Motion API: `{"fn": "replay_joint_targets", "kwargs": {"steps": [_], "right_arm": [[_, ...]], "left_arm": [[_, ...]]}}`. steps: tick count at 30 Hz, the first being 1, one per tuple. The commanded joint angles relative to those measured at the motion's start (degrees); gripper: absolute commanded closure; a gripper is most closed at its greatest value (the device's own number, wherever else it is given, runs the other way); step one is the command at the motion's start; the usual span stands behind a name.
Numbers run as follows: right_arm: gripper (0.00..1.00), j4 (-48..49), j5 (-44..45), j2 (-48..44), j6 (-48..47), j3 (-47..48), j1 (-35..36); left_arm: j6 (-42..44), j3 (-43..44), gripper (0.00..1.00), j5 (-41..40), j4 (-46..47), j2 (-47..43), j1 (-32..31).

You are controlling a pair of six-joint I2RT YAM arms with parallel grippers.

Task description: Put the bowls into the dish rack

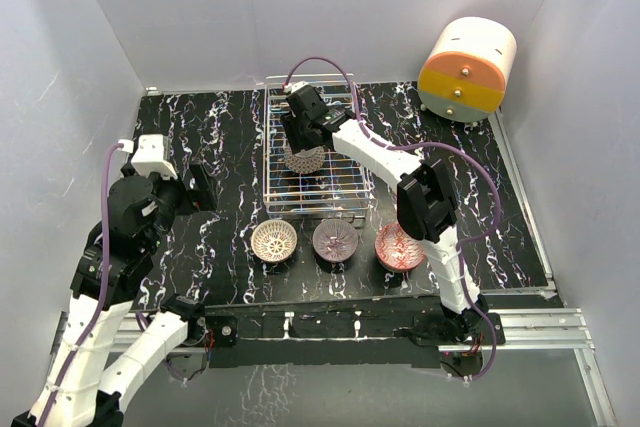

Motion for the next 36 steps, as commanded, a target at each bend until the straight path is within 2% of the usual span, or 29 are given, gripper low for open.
{"fn": "replay_joint_targets", "kwargs": {"steps": [1,12,19,26,36], "right_arm": [[0.54,1.72,2.50,0.12,-0.20,0.40,0.37],[0.57,7.11,5.14,-1.55,0.02,1.09,-0.99],[0.58,8.92,3.96,0.51,0.74,3.54,-4.90],[0.60,16.15,2.44,-0.65,1.32,0.53,-8.06],[0.60,16.94,2.83,6.43,-0.10,8.80,-11.29]], "left_arm": [[0.49,1.73,0.03,-0.91,-0.66,-0.52,-0.21],[0.76,2.24,0.03,-1.41,-1.07,-0.70,-0.23],[0.76,2.83,0.03,-1.75,-1.98,-1.04,-0.22],[0.91,3.02,0.03,-1.79,-1.97,-0.64,-0.22],[0.90,3.36,0.03,-2.20,-2.52,-0.17,-0.21]]}}
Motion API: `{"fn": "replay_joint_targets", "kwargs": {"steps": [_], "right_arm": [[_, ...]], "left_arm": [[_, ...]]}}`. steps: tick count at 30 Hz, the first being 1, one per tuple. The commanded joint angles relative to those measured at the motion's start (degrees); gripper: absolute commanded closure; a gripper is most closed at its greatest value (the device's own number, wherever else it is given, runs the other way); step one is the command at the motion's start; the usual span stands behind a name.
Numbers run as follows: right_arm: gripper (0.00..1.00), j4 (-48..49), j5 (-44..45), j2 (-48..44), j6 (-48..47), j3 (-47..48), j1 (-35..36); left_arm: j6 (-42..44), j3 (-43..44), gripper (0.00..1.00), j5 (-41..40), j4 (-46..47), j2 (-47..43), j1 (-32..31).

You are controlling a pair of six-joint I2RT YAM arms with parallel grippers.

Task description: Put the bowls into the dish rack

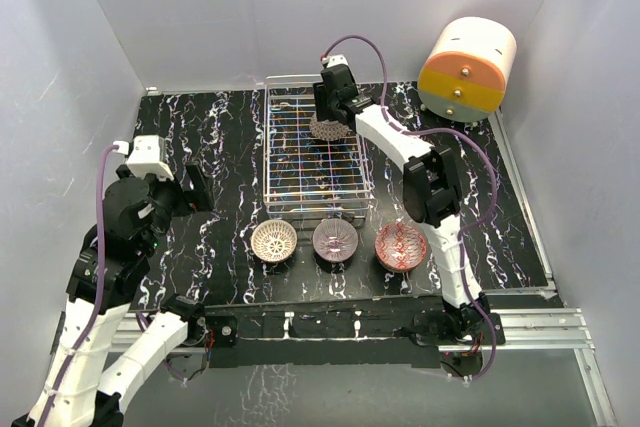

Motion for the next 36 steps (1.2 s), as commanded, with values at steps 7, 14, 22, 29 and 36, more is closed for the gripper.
{"fn": "replay_joint_targets", "kwargs": {"steps": [7,14,22,29,36], "right_arm": [[0.60,8.10,4.42,3.56,-1.83,7.59,-1.11],[0.60,10.60,8.57,3.95,-3.25,8.23,-1.14],[0.55,11.02,9.20,4.82,-4.27,9.44,-1.27],[0.46,16.17,0.37,-2.51,-5.27,0.19,-1.16],[0.46,14.16,-14.79,-2.80,-3.61,0.59,-1.13]], "left_arm": [[1.04,1.90,0.03,-1.61,-1.20,0.63,-0.24],[1.57,0.89,0.03,-1.82,-0.26,1.36,-0.21],[1.99,-0.23,0.03,-1.68,1.06,2.34,-0.21],[1.98,-0.81,0.03,-1.23,2.20,2.86,-0.23],[1.57,-1.39,0.03,-0.69,2.76,3.01,-0.21]]}}
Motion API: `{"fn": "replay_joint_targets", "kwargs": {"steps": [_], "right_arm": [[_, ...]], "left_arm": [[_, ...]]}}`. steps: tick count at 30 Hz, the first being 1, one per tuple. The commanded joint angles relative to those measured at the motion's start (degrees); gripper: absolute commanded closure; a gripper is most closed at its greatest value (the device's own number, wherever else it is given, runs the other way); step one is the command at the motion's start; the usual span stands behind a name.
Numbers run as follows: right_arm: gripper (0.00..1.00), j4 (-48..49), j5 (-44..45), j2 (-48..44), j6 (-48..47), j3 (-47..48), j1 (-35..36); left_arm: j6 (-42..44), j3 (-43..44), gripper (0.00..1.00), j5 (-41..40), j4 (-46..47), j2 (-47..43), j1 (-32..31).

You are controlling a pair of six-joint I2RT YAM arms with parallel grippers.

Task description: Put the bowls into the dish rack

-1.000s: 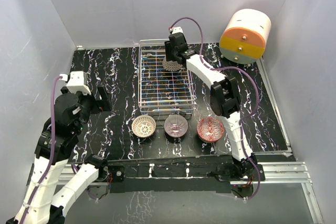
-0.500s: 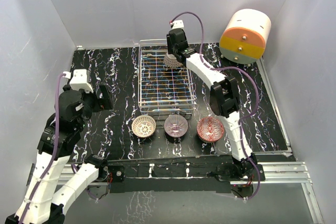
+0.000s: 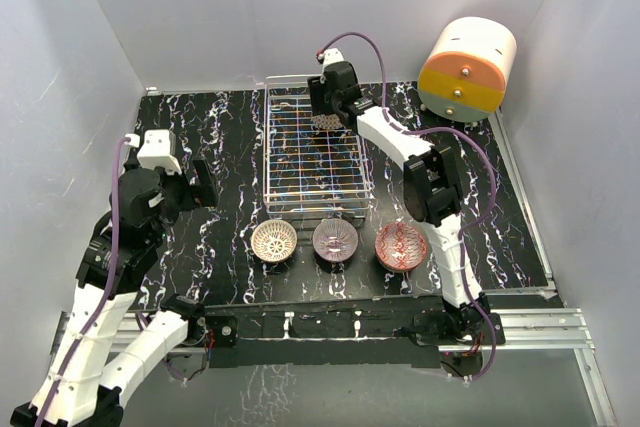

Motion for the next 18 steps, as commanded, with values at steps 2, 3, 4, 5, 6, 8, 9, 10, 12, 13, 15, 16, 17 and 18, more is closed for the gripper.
{"fn": "replay_joint_targets", "kwargs": {"steps": [2,3,4,5,6,8,9,10,12,13,15,16,17,18], "right_arm": [[0.46,4.14,-10.43,-4.33,1.90,0.57,-0.20],[0.46,4.81,-10.45,-4.48,2.25,-0.41,-0.21],[0.46,5.31,-10.42,-4.54,2.56,-1.09,-0.22],[0.46,5.65,-10.28,-4.54,2.71,-1.59,-0.22],[0.45,5.82,-9.99,-4.26,2.82,-1.79,-0.20],[0.45,5.71,-8.80,-3.49,2.80,-1.25,-0.20],[0.45,5.64,-8.02,-3.00,2.81,-0.94,-0.20],[0.45,5.63,-7.09,-2.56,2.81,-0.64,-0.22],[0.45,6.55,-5.24,-2.20,2.83,-0.84,-0.22],[0.45,7.52,-4.28,-2.30,2.82,-1.53,-0.20],[0.45,10.23,-2.15,-2.79,2.71,-3.33,-0.20],[0.45,11.63,-1.16,-2.85,2.56,-4.01,-0.20],[0.45,12.18,-0.25,-2.62,2.24,-3.97,-0.19],[0.45,11.65,0.76,-1.91,1.56,-2.93,-0.24]], "left_arm": [[0.26,-0.22,0.03,0.40,1.17,0.10,-0.22],[0.32,-0.20,0.03,0.29,1.16,0.09,-0.23],[0.35,-0.12,0.03,0.24,1.01,0.01,-0.22],[0.35,-0.11,0.03,0.16,0.87,0.00,-0.22],[0.40,-0.01,0.03,0.08,0.77,0.00,-0.21],[0.44,0.04,0.03,-0.01,0.58,0.00,-0.21],[0.48,0.11,0.03,-0.02,0.55,0.06,-0.22],[0.44,0.15,0.03,-0.05,0.49,0.04,-0.21],[0.44,0.26,0.03,-0.07,0.60,0.15,-0.23],[0.44,0.17,0.03,-0.11,0.68,0.17,-0.29],[0.40,0.01,0.03,-0.11,0.83,0.17,-0.26],[0.35,-0.14,0.03,-0.06,0.87,0.25,-0.23],[0.31,-0.19,0.03,0.02,0.83,0.30,-0.29],[0.27,-0.27,0.03,0.09,0.75,0.34,-0.24]]}}
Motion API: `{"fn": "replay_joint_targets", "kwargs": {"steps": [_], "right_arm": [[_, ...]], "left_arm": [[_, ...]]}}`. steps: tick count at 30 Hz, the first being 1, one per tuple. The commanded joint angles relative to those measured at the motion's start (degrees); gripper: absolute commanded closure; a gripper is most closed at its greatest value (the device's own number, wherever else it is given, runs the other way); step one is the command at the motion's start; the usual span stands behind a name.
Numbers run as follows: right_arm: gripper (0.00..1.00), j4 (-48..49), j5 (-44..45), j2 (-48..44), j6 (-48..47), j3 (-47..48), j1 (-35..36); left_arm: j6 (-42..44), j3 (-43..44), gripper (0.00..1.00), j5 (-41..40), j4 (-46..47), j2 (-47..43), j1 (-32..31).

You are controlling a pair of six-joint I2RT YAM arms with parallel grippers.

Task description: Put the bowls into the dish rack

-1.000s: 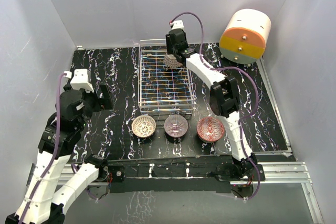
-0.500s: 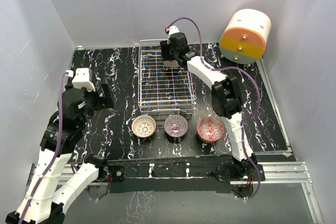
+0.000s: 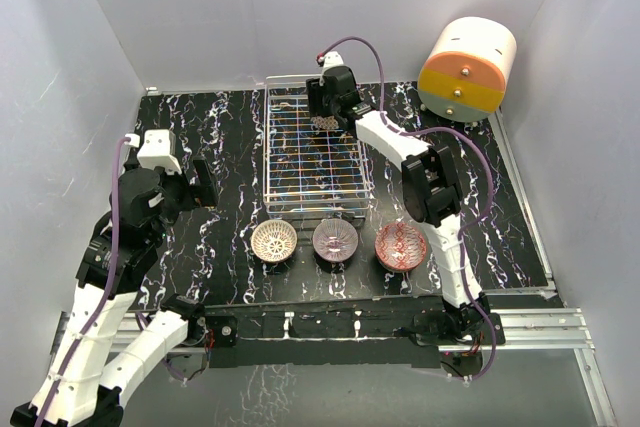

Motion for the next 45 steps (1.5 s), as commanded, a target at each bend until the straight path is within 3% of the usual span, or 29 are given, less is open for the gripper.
{"fn": "replay_joint_targets", "kwargs": {"steps": [1,9,16,19,23,29,35,39,45], "right_arm": [[0.45,4.68,5.86,-0.71,-1.57,1.52,-0.22],[0.45,4.56,9.25,-0.59,-3.15,1.07,-0.28],[0.45,11.78,-2.75,-5.93,-4.14,-6.83,0.08],[0.45,9.40,-5.41,-4.29,-3.72,-4.37,0.09],[0.45,8.23,-3.46,-2.43,-2.94,-3.05,0.13],[0.45,14.88,-1.30,-6.17,-2.13,-10.15,0.30],[0.45,18.97,-5.24,-9.23,-4.96,-13.69,1.17],[0.45,22.43,-1.75,-11.46,-6.62,-16.96,2.75],[0.45,18.91,-1.62,-8.94,-6.34,-12.69,2.95]], "left_arm": [[0.26,-0.26,0.03,0.10,0.51,0.15,-0.19],[0.18,-0.60,0.03,-0.22,0.48,-0.11,-0.20],[0.00,-1.04,0.03,0.02,0.87,-0.02,-0.21],[-0.13,-0.98,0.03,0.09,0.94,-0.02,-0.19],[-0.18,-0.88,0.03,-0.06,0.49,-0.20,-0.19],[0.09,-0.92,0.03,-0.58,0.29,-0.16,-0.19],[0.00,-1.55,0.03,0.09,1.42,0.57,-0.20],[-0.17,-1.68,0.03,0.30,1.80,0.68,-0.19],[-0.01,-1.43,0.03,0.06,1.33,0.51,-0.21]]}}
